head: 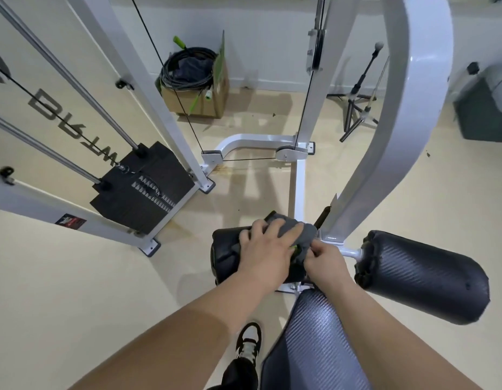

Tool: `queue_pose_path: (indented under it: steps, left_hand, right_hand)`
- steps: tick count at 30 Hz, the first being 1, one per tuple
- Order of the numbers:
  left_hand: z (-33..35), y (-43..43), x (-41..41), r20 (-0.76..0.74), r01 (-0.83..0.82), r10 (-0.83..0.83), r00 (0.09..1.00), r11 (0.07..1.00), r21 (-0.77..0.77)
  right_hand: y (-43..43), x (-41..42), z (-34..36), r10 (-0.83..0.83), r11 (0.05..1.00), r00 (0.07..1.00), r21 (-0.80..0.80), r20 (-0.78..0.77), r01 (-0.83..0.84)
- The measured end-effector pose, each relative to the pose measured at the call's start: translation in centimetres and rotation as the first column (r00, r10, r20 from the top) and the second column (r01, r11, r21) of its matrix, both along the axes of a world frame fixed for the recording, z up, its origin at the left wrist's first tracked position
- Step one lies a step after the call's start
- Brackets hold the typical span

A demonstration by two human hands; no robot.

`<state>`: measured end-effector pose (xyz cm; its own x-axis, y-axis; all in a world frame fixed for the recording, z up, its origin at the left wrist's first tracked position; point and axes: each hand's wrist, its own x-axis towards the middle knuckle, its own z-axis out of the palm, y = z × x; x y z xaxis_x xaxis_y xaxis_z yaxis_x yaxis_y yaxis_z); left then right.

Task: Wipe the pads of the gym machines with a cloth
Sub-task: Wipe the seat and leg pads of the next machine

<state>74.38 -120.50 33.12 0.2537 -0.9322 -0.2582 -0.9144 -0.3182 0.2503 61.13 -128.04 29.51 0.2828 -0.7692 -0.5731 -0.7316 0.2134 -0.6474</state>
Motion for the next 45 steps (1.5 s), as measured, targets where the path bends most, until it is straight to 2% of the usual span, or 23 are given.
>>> queue_pose_path:
  steps: [3,6,9,12,14,17,21,26,29,33,35,38,42,45]
  left_hand:
    - [0.4,0.7,2.4,0.005,0.039,-0.039,0.999,0.999,0.009]
    - [1.2,4.4,5.9,0.039,-0.007,0.007,0.999,1.0,-0.006]
    - [1.1,8.3,8.0,0.07,-0.107,0.11,0.991,0.993,-0.05]
    - [0.9,6.1,7.0,0.073,-0.191,0.193,0.978,0.981,-0.043]
    - [0.6,2.0,4.9,0.034,-0.149,0.15,0.988,0.988,-0.033]
    - [0.4,-2.3,2.1,-0.12,-0.067,0.071,0.99,0.997,0.037]
    - [1.0,-0.3,4.1,-0.081,0.021,-0.018,0.997,0.999,0.039]
    - [1.1,7.1,8.6,0.069,-0.249,0.249,0.966,0.968,-0.012]
    - [1.6,6.0,6.2,0.121,-0.299,0.297,0.947,0.954,-0.002]
    - [1.2,2.2,0.6,0.042,-0.136,0.135,0.99,0.991,0.003]
    - [1.0,1.0,0.8,0.005,-0.046,0.046,0.999,0.999,-0.012]
    - [1.1,1.9,3.8,0.051,0.044,-0.045,0.998,0.999,0.012]
    - [1.5,5.2,9.0,0.113,-0.248,0.239,0.964,0.966,0.073]
    - [1.9,4.5,6.9,0.106,-0.262,0.254,0.961,0.962,0.074]
  right_hand:
    - [-0.8,0.1,0.1,-0.015,0.996,1.0,0.085,0.024,0.013]
    - [-0.8,0.1,-0.4,-0.053,0.985,0.996,0.169,0.074,0.04]
    - [-0.3,0.2,-0.4,-0.047,0.989,0.997,0.144,0.065,0.038]
    - [0.0,0.4,-0.1,-0.019,0.996,0.999,0.091,0.036,0.015]
    - [0.2,0.3,0.0,-0.026,0.997,0.999,0.077,0.039,0.022]
    - [0.6,-0.1,0.0,-0.033,0.999,0.998,0.041,0.05,0.031]
    - [1.7,-1.0,-0.5,-0.122,0.991,0.982,0.081,0.144,0.111]
    - [4.5,-2.3,0.5,-0.227,0.969,0.956,0.146,0.185,0.201]
    - [3.1,-2.1,0.9,-0.152,0.98,0.982,0.144,0.112,0.135]
    - [0.0,0.2,2.7,-0.081,0.996,0.99,0.054,0.114,0.075]
    - [-1.0,1.0,2.9,-0.049,0.998,0.995,0.044,0.089,0.045]
    - [-1.0,0.9,2.0,0.013,1.0,0.998,0.009,0.066,-0.013]
    - [0.0,0.5,1.3,-0.044,0.999,0.995,0.019,0.089,0.043]
    - [0.6,0.2,1.5,-0.09,0.996,0.994,0.014,0.065,0.089]
